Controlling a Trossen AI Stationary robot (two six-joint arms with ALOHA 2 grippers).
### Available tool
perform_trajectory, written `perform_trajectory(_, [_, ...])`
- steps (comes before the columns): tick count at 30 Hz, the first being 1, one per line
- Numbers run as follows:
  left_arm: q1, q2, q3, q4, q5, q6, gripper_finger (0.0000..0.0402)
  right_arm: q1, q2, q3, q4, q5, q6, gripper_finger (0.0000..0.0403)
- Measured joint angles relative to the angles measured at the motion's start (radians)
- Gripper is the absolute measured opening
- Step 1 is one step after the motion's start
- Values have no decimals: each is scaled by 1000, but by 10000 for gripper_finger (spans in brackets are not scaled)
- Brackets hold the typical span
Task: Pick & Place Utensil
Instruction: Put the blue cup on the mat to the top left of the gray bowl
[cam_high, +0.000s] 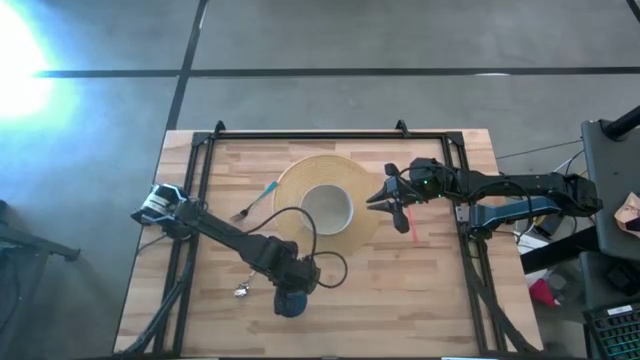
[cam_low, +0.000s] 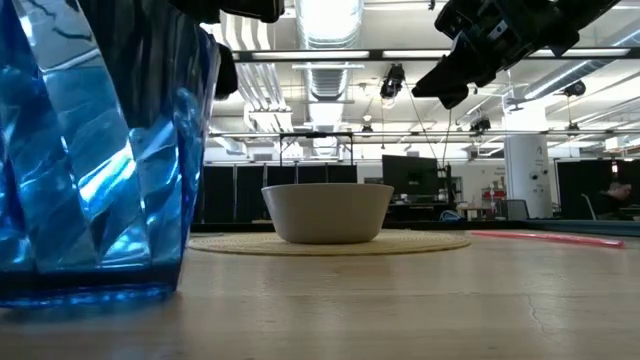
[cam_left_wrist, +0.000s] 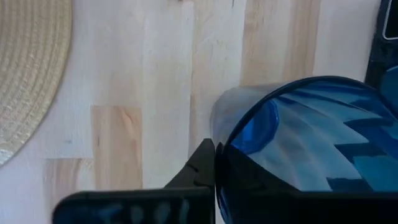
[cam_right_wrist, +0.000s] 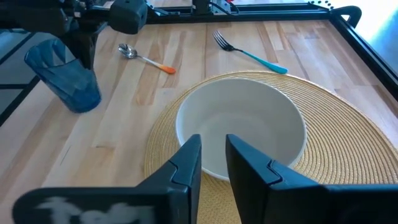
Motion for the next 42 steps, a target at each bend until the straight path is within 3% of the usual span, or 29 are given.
perform_trajectory(13, [2, -18, 80, -124, -27, 65, 5, 0, 0, 0, 0, 0, 0, 72])
perform_trajectory(21, [42, -142, 114, -225, -160, 97, 7, 0, 0, 0, 0, 0, 3, 84])
perform_trajectory(30, [153, -322, 114, -293, -367, 137, 5, 0, 1, 0, 0, 0, 0, 79])
perform_trajectory(42, [357, -455, 114, -285, -478, 179, 7, 0, 1, -1, -1, 0, 0, 59])
